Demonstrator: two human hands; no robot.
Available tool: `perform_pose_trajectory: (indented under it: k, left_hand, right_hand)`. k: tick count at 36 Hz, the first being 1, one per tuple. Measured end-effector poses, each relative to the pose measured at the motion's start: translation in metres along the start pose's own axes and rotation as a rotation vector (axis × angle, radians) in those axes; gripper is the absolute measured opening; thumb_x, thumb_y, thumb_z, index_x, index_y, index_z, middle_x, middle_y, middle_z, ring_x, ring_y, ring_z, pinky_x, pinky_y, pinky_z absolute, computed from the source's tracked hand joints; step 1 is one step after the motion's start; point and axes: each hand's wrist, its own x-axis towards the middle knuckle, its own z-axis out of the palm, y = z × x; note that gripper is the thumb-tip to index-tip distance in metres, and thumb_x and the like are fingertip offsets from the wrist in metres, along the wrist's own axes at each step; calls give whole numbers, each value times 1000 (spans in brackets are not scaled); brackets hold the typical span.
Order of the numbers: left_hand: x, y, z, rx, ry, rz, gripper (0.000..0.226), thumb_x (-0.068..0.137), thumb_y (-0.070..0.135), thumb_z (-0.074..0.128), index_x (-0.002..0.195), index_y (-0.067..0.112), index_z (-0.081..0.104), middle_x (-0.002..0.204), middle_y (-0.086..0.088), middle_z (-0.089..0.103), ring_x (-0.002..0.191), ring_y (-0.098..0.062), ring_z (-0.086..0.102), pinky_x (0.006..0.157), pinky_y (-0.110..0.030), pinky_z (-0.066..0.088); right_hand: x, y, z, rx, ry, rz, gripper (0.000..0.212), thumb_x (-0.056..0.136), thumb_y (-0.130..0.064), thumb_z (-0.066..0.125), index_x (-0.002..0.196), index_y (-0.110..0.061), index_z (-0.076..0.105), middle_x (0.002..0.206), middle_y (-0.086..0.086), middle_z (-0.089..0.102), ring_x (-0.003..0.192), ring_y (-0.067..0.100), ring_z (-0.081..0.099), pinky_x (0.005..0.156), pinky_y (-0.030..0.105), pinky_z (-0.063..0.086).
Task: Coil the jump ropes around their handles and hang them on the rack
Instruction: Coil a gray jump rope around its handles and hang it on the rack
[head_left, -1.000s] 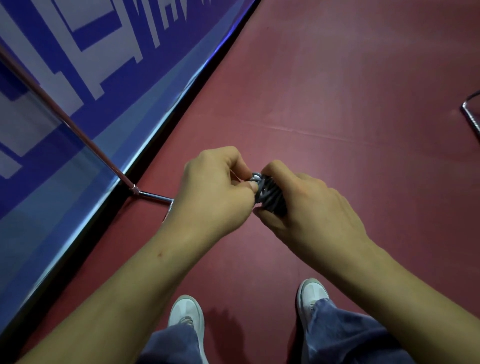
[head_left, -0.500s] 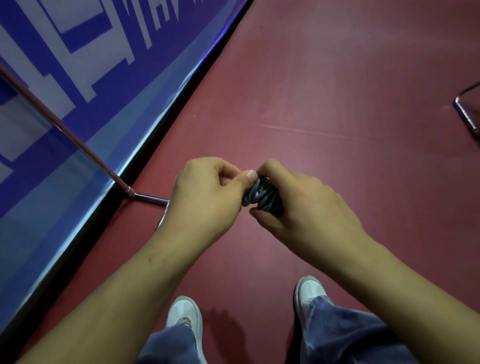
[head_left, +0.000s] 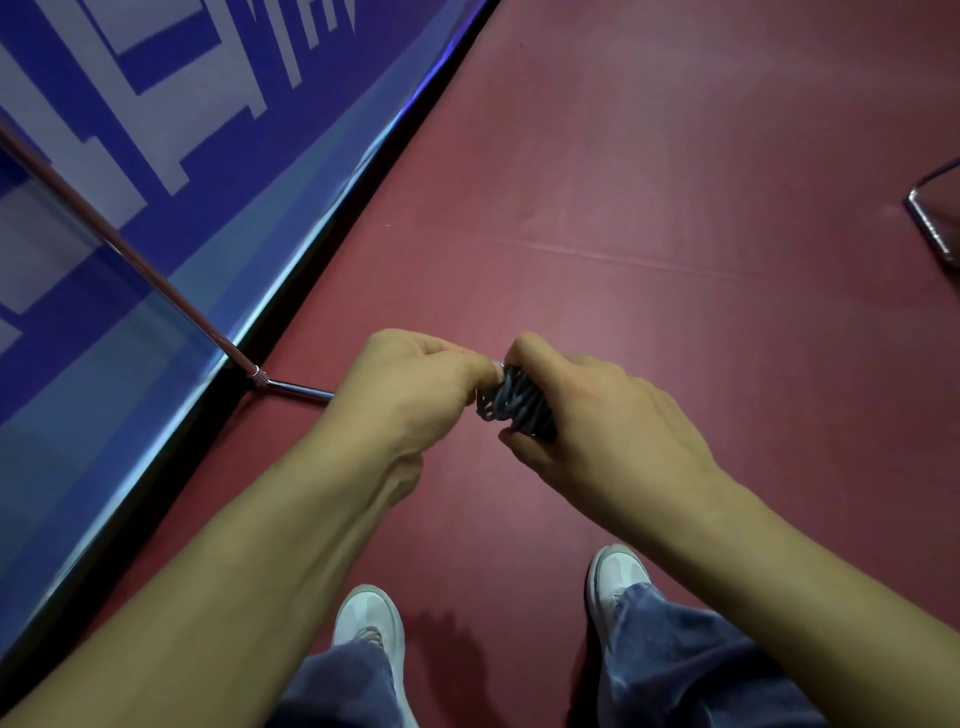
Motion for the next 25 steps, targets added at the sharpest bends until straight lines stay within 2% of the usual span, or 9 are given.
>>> perform_pose_trajectory:
  k: [9,13,15,18,22,25]
  left_hand:
    - [2,3,-5,31,-107,55,17,91,9,69,74,11,72,51,11,60,49,0,50,67,-29,38]
    - [3,4,-14,80,-187,75,18,93,11,70,76,12,74,67,-2,64,65,-15,49,68,-34,43]
    - [3,5,-16,136,-223,82,18,94,11,69,76,12,74,66,-3,63,66,-17,48,65,-34,43]
    - [2,5,-14,259,-180,136,19,95,15,68,76,15,73,66,4,66,62,-12,54,68,-29,45]
    - [1,3,-6,273,-68,192,19,95,15,66,77,14,72,81,-3,74,79,-14,65,74,-28,50]
    - [2,1,-4,243,-1,212,23,96,15,65,74,15,71,73,0,70,69,-11,60,68,-27,48]
  right_hand:
    - [5,3,-4,51,-25,-4,41,86,-50,68,107,-37,35,87,-6,56,77,34,58,62,44,53]
    - [1,5,-6,-22,-16,-26,41,87,-52,67,111,-38,36,92,-5,56,79,34,59,62,43,53]
    - [-2,4,-6,-61,-4,-39,41,88,-53,66,112,-38,35,95,-5,57,80,34,60,61,42,53]
    - [-1,2,-4,-79,0,-49,40,88,-51,65,111,-38,35,95,-5,57,78,34,60,59,41,51]
    - [1,1,-3,-32,-16,-51,41,88,-50,67,109,-37,35,91,-5,57,77,33,58,58,40,50]
    - [4,0,-3,17,-18,-42,41,86,-49,69,106,-36,35,86,-5,57,75,32,57,56,39,47]
